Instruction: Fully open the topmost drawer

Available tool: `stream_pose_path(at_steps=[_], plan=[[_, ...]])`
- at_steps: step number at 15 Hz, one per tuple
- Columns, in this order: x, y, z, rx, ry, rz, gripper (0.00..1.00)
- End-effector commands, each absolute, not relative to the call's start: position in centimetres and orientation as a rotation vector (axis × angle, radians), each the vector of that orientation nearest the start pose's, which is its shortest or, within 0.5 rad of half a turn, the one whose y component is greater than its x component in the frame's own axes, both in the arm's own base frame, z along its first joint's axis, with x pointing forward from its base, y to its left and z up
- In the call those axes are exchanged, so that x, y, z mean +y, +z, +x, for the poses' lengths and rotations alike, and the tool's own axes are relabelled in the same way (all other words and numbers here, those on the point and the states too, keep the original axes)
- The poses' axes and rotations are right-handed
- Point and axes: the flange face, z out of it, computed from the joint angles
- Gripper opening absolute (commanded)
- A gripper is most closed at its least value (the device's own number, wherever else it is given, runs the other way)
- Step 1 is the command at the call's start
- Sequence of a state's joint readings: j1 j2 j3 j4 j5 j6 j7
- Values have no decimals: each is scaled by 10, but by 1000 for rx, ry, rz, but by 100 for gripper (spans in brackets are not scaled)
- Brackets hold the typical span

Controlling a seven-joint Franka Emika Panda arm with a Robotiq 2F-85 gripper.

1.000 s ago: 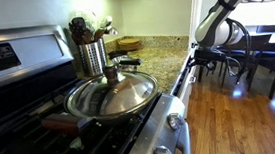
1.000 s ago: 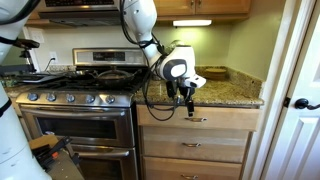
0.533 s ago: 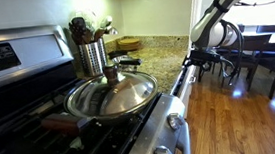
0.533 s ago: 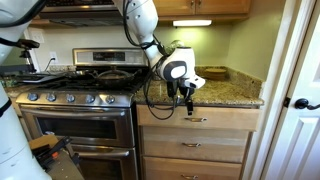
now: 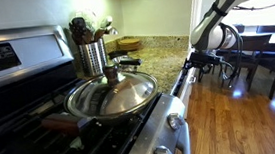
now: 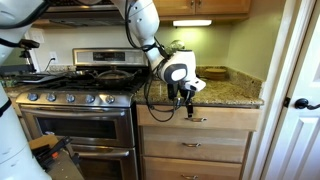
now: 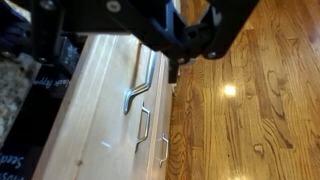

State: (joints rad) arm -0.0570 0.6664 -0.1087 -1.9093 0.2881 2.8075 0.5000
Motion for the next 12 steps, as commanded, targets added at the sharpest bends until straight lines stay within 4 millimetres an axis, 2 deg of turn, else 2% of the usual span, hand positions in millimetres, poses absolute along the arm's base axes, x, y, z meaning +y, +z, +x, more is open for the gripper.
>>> stream_pose_path(at_steps=[1,4,9,12], plan=[[-120,172,631,1303,-359,-2717,56],[-115,179,628,1275,-365,-2727,35],[-117,173,618,1262,-345,-2748,4],[-120,177,605,1251,-343,-2763,7]])
